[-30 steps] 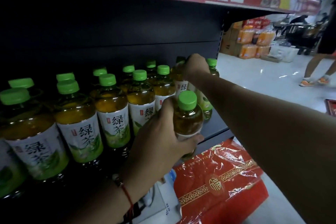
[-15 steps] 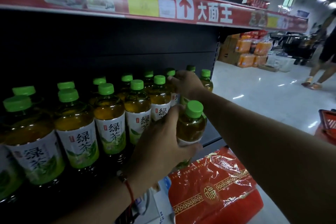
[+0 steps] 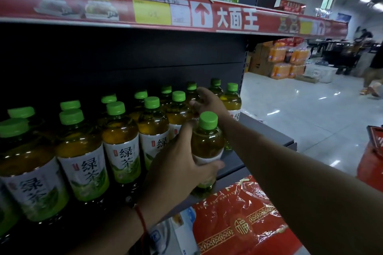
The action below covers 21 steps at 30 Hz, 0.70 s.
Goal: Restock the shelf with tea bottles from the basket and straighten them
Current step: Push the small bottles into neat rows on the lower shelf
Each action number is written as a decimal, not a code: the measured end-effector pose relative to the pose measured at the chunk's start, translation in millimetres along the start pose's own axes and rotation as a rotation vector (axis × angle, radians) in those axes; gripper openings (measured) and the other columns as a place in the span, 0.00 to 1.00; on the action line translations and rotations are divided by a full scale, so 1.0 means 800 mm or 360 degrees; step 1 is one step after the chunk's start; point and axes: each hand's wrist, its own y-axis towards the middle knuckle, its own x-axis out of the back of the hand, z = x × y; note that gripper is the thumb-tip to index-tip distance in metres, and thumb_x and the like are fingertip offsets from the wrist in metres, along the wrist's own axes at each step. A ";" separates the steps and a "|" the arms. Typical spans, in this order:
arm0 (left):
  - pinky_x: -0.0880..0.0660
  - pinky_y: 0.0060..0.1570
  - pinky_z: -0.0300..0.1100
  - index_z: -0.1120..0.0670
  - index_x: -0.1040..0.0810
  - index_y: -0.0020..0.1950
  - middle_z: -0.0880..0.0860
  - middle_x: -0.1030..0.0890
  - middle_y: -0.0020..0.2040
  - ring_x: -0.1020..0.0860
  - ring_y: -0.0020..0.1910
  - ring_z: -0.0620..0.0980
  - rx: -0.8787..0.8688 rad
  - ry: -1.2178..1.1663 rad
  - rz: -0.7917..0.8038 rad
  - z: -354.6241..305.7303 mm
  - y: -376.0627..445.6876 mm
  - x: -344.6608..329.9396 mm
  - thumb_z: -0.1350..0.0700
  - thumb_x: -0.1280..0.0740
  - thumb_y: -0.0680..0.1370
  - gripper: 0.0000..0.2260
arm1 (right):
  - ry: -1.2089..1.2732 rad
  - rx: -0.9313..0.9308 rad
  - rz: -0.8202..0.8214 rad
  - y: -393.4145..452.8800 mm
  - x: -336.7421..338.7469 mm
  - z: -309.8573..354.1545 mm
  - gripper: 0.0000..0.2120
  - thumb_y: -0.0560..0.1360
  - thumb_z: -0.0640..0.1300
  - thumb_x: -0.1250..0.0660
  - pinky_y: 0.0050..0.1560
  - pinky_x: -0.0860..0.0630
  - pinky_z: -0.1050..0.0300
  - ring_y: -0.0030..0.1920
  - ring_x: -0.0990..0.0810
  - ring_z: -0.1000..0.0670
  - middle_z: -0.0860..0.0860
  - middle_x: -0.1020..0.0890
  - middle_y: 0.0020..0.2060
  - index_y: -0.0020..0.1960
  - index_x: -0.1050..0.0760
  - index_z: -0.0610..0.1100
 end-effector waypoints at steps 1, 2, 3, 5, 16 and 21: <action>0.28 0.54 0.35 0.39 0.40 0.67 0.36 0.27 0.62 0.28 0.60 0.38 -0.0002 0.0005 -0.0017 0.001 0.001 0.000 0.40 0.24 0.64 0.37 | 0.0008 0.0017 0.0023 -0.001 0.000 0.001 0.27 0.80 0.44 0.34 0.66 0.29 0.53 0.70 0.28 0.44 0.44 0.30 0.73 0.77 0.37 0.46; 0.29 0.53 0.35 0.39 0.39 0.67 0.36 0.27 0.62 0.28 0.60 0.38 -0.0003 0.0013 -0.0033 0.001 0.002 -0.001 0.40 0.24 0.64 0.37 | 0.0006 0.0038 0.0050 -0.002 -0.001 0.002 0.27 0.80 0.43 0.34 0.64 0.32 0.56 0.71 0.29 0.45 0.44 0.30 0.73 0.77 0.37 0.46; 0.29 0.54 0.35 0.39 0.39 0.68 0.37 0.27 0.62 0.29 0.61 0.39 -0.0002 0.0021 -0.0039 0.001 0.003 -0.002 0.40 0.24 0.64 0.37 | -0.0008 0.0051 0.0070 -0.004 -0.001 0.002 0.28 0.80 0.43 0.34 0.63 0.33 0.57 0.71 0.30 0.45 0.43 0.30 0.73 0.77 0.38 0.45; 0.27 0.56 0.39 0.39 0.39 0.68 0.38 0.28 0.63 0.29 0.62 0.40 0.0016 0.0023 -0.0026 0.000 0.005 -0.004 0.40 0.24 0.64 0.38 | -0.0047 0.0064 0.0089 -0.008 0.002 0.004 0.29 0.80 0.44 0.33 0.63 0.34 0.59 0.72 0.30 0.45 0.43 0.30 0.73 0.78 0.39 0.44; 0.25 0.53 0.44 0.43 0.34 0.63 0.41 0.24 0.55 0.25 0.55 0.44 0.0293 -0.0237 0.0122 -0.024 0.029 0.000 0.49 0.22 0.65 0.31 | 0.0544 -0.0163 0.0463 -0.201 0.054 -0.025 0.25 0.77 0.28 0.40 0.45 0.21 0.67 0.54 0.18 0.56 0.50 0.17 0.55 0.65 0.25 0.52; 0.25 0.57 0.49 0.46 0.32 0.62 0.44 0.23 0.57 0.24 0.58 0.47 0.0387 -0.0265 0.0142 -0.032 0.047 -0.007 0.50 0.22 0.66 0.29 | 0.0389 -0.0065 0.0206 -0.222 0.010 -0.050 0.32 0.71 0.35 0.26 0.52 0.20 0.64 0.55 0.21 0.65 0.61 0.20 0.55 0.68 0.32 0.57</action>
